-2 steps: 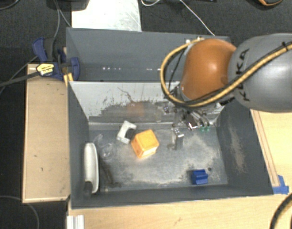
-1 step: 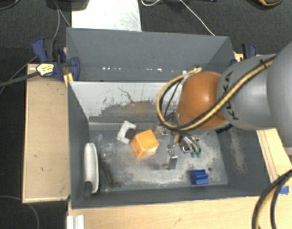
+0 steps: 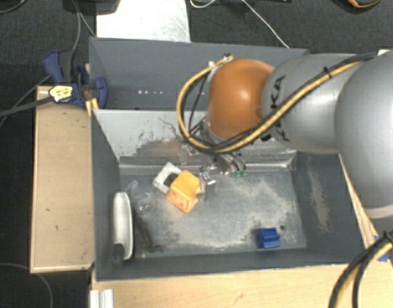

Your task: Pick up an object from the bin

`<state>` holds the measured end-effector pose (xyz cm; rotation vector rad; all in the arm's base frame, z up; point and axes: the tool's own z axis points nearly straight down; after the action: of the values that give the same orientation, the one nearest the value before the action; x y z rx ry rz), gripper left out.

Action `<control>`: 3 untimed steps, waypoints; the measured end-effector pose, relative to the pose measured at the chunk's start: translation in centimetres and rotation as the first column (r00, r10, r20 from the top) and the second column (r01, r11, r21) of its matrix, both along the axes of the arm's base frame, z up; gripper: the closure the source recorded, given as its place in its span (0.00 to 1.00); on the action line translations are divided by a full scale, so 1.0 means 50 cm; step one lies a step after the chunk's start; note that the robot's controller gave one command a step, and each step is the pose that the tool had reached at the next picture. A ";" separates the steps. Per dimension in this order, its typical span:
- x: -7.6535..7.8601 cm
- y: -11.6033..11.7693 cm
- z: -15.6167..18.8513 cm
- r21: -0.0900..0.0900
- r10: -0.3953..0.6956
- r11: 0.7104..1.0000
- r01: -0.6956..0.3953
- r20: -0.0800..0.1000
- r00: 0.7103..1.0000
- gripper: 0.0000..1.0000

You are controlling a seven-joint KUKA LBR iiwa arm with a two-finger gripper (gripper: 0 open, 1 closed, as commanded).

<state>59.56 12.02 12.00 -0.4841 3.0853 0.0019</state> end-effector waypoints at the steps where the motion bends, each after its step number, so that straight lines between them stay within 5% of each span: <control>1: 0.002 0.005 0.001 0.004 0.002 1.000 -0.002 0.011 1.000 0.00; 2: -0.103 0.097 0.015 0.003 0.023 1.000 -0.024 0.003 1.000 0.00; 3: -0.046 0.037 -0.053 -0.008 0.373 0.928 -0.373 0.015 0.928 0.00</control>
Offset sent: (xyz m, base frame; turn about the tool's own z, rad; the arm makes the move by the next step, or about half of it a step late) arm -0.0519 0.0460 0.0061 -0.0215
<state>57.29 13.85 9.36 -1.0560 2.9230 -0.0044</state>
